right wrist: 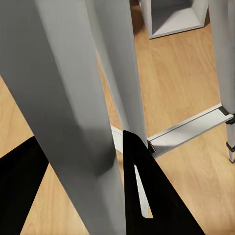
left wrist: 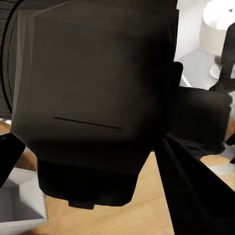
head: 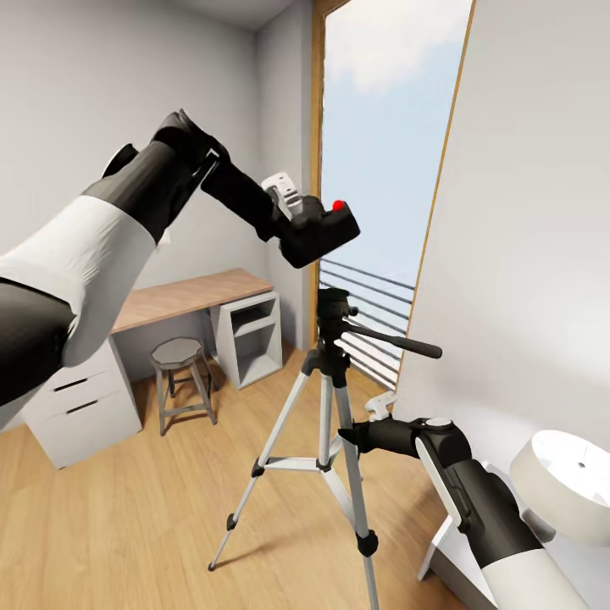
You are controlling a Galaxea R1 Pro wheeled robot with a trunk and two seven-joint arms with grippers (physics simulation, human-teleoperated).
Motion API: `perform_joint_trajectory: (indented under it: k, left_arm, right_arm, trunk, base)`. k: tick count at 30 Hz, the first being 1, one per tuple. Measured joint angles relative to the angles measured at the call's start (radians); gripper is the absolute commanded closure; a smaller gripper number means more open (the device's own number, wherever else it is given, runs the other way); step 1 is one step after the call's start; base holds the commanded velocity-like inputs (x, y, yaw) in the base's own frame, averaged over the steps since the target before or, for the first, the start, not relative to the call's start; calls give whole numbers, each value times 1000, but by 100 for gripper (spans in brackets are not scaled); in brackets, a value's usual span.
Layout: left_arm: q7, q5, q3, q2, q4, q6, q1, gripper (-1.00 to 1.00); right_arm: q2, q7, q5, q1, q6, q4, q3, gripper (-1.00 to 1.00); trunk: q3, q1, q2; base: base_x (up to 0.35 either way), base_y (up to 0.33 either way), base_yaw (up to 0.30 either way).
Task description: Attach the digital camera to the camera tripod in the bedroom.
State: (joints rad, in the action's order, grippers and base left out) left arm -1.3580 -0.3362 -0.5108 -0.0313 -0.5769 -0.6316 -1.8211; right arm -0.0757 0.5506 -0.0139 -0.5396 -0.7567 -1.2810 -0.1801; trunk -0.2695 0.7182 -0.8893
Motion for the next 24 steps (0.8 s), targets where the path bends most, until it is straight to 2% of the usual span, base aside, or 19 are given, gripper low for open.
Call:
perform_joint_trajectory:
  k: [2, 3, 7, 12, 24]
  left_arm:
    - [-26, 2, 33, 0, 1, -3, 0, 100]
    - [-62, 2, 73, -1, 3, -8, 0, 100]
    - [-132, -2, 118, -3, 23, -21, 0, 100]
    - [-162, -6, 131, -4, 81, -21, 0, 100]
    - [-167, -19, 126, -13, 51, -17, 0, 100]
  right_arm:
    - [0, 0, 0, 0, 0, 0, 0, 100]
    - [0, 0, -1, 0, 1, 1, 0, 100]
    - [0, 0, 0, 0, 0, 0, 0, 100]
    - [1, -1, 1, 0, 0, 0, 0, 100]
    - [0, -1, 0, 0, 0, 0, 0, 100]
  trunk:
    - [0, 0, 0]
    - [0, 0, 0]
    - [0, 0, 0]
    - [0, 0, 0]
    - [0, 0, 0]
  base:
    - [0, 0, 0]
    - [0, 0, 0]
    - [0, 0, 0]
    - [0, 0, 0]
    - [0, 0, 0]
